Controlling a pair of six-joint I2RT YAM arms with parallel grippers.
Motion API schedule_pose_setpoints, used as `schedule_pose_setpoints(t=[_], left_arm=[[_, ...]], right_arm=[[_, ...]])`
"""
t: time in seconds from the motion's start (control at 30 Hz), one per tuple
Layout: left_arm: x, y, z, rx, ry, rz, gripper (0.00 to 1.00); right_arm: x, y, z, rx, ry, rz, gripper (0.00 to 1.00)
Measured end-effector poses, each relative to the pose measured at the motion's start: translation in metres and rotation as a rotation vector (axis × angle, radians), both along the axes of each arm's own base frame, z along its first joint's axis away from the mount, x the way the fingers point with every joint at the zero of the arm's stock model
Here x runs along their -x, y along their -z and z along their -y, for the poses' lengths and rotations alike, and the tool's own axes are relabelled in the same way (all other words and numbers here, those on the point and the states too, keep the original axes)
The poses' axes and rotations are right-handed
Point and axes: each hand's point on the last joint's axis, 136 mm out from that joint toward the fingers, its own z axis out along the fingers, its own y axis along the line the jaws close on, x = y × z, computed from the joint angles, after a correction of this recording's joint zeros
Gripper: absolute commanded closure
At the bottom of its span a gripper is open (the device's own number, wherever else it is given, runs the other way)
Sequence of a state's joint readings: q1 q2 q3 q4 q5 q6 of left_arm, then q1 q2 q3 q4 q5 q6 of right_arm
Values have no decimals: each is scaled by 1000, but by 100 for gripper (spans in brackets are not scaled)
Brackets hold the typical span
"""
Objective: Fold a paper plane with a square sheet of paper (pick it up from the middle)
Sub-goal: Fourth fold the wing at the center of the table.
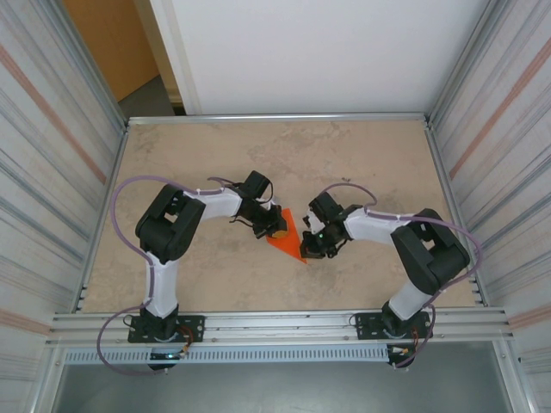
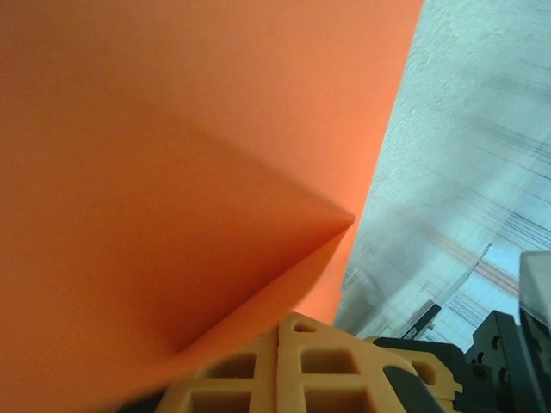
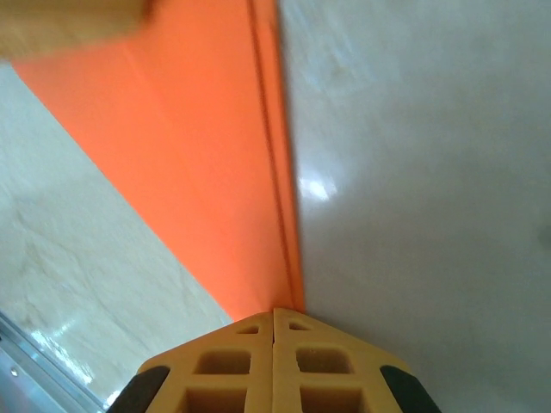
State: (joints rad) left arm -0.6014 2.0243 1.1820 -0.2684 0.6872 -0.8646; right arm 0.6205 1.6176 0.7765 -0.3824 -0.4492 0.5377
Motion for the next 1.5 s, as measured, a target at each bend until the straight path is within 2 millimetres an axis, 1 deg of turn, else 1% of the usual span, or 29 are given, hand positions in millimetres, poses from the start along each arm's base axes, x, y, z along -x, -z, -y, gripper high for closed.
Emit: schedule_pose_setpoints(t=[0.13, 0.2, 0.23, 0.33, 0.43, 0.5, 0.57, 0.63, 0.77, 0.9, 1.1, 1.3, 1.5], left_arm=[[0, 0, 0, 1, 0, 0, 96], [0, 0, 0, 1, 1, 0, 96], [0, 0, 0, 1, 1, 0, 96], [0, 0, 0, 1, 1, 0, 96], [0, 0, 0, 2, 1, 1, 95], [0, 0, 0, 2, 1, 1, 95], [-1, -1, 1, 3, 1, 3, 95], [-1, -1, 1, 4, 1, 5, 95], [-1, -1, 1, 5, 5, 8, 95], [-1, -1, 1, 6, 11, 15, 95], [-2, -3, 2, 11, 21, 37, 91], [-7, -4, 4, 33, 44, 92, 90], [-18, -5, -1, 66, 40, 137, 90]], right_arm=[[28, 0, 20, 31, 1, -45, 98], [35, -6, 25, 32, 1, -46, 97], [34, -11, 25, 23, 1, -32, 97], [23, -29, 17, -16, 2, 29, 97], [0, -44, 3, -53, 8, 91, 98], [-14, -47, -6, -63, 13, 114, 99], [-24, -42, -13, -63, 19, 118, 99], [-28, -32, -16, -57, 26, 106, 99], [-28, -13, -16, -28, 33, 61, 99], [-27, -2, -14, -5, 35, 42, 100], [-27, 0, -12, 5, 38, 42, 100], [-27, 2, -12, 10, 36, 34, 100], [-30, 3, -15, 11, 35, 32, 100]])
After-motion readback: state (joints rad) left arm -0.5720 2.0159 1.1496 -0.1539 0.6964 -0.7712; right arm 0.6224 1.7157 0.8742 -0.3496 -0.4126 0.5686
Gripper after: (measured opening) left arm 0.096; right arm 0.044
